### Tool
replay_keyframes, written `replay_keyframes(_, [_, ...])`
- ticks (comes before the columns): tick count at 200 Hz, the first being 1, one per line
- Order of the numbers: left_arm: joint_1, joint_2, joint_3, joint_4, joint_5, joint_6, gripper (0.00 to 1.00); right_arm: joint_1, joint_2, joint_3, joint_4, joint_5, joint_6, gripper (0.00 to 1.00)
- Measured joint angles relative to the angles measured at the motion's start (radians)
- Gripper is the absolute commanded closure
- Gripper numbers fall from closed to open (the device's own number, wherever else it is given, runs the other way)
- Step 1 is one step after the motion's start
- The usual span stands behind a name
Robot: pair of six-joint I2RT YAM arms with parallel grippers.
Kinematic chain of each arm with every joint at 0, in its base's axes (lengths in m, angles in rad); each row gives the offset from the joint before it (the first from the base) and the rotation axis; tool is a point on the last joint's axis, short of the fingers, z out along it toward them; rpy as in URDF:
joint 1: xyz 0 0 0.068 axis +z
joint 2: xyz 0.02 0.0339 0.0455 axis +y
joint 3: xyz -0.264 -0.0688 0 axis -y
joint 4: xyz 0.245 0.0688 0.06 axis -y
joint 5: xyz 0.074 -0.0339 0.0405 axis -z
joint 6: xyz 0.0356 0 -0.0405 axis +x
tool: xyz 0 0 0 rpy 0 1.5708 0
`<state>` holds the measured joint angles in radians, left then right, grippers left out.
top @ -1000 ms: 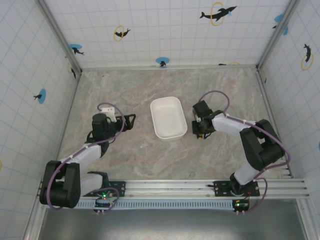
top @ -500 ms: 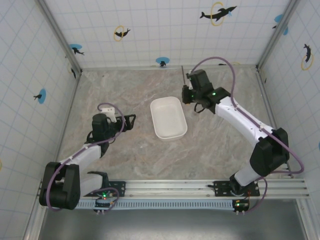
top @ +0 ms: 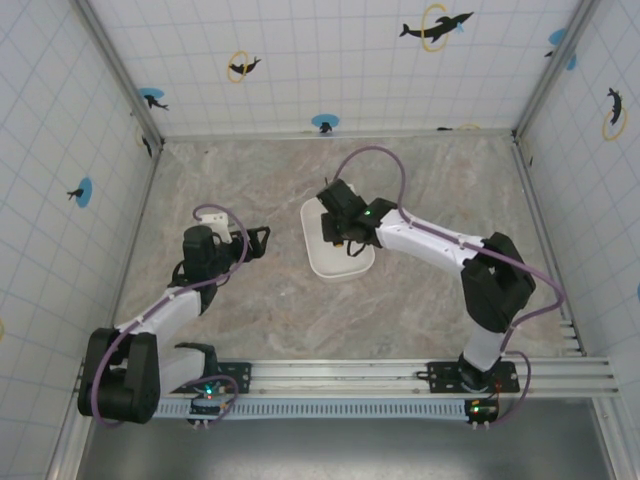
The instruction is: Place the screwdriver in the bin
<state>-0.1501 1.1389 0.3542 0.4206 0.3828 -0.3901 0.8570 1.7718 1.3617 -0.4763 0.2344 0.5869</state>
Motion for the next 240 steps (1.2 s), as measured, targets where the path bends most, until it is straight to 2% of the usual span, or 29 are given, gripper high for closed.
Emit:
replay_keyframes(49, [0.000, -0.009, 0.001, -0.033, -0.028, 0.023, 0.03, 0.020, 0.031, -0.061, -0.010, 0.003, 0.052, 1.00])
replay_keyframes(150, [0.000, -0.050, 0.014, -0.078, -0.059, 0.050, 0.02, 0.018, 0.160, -0.061, -0.023, 0.004, 0.058, 1.00])
replay_keyframes(183, [0.000, -0.060, 0.014, -0.080, -0.063, 0.053, 0.02, 0.018, 0.190, -0.061, -0.023, 0.005, 0.056, 0.91])
replay_keyframes(199, [0.000, -0.060, 0.014, -0.081, -0.063, 0.053, 0.03, 0.018, 0.195, -0.061, -0.023, 0.007, 0.055, 0.82])
replay_keyframes(240, [0.000, -0.060, 0.014, -0.085, -0.063, 0.053, 0.02, 0.018, 0.198, -0.058, -0.024, 0.008, 0.053, 0.65])
